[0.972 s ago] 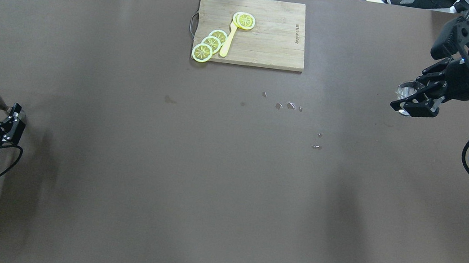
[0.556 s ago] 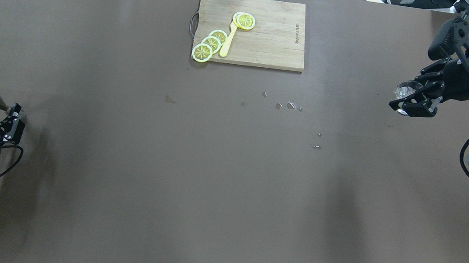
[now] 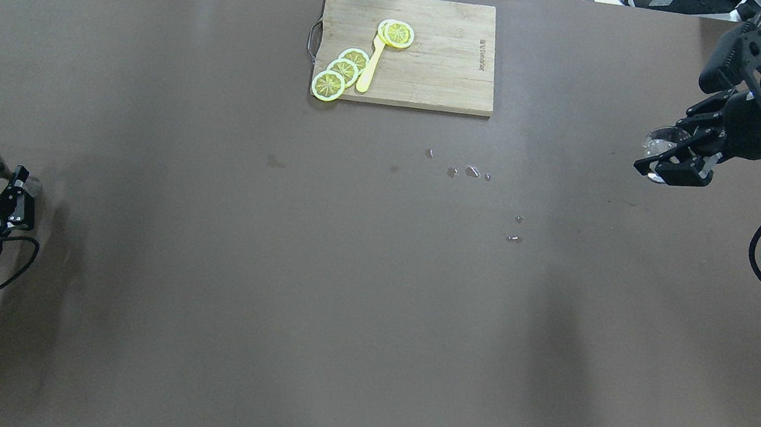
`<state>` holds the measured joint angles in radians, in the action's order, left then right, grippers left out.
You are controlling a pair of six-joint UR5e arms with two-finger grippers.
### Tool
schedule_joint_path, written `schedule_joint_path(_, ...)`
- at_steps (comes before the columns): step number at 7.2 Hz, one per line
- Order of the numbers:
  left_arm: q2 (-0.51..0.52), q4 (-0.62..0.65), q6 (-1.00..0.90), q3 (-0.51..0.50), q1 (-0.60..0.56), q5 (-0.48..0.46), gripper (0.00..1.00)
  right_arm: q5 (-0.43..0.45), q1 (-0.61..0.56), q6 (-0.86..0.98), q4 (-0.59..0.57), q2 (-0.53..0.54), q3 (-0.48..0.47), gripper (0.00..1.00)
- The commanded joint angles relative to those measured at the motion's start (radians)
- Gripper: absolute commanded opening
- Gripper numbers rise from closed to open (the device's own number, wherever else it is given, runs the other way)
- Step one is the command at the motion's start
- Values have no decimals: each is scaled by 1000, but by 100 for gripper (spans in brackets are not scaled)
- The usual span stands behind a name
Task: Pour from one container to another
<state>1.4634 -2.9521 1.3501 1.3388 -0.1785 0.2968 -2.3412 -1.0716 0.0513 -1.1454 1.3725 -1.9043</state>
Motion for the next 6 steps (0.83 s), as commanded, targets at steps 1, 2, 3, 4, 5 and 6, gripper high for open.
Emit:
schedule_joint_path(1, 0, -4, -2, 5, -4, -1, 8, -4, -10, 1, -2, 0, -1, 0)
schedule_joint_path(2, 0, -5, -3, 6, -4, -2, 8, -4, -7, 1, -2, 2, -1, 0)
schedule_joint_path(3, -5, -8, -8, 32, -7, -2, 0, -6, -14, 1, -2, 2, -2, 0)
schedule_joint_path(4, -6, 2, -18, 67, -13, 1, 0, -9, -17, 1, -2, 2, -1, 0)
schedule_joint_path(5, -6, 1, -79, 115, -13, 5, 0, -9, -19, 1, -2, 2, -1, 0)
schedule_joint_path(6, -6, -2, -135, 175, -16, 45, 0, -9, -19, 1, -2, 3, -1, 0)
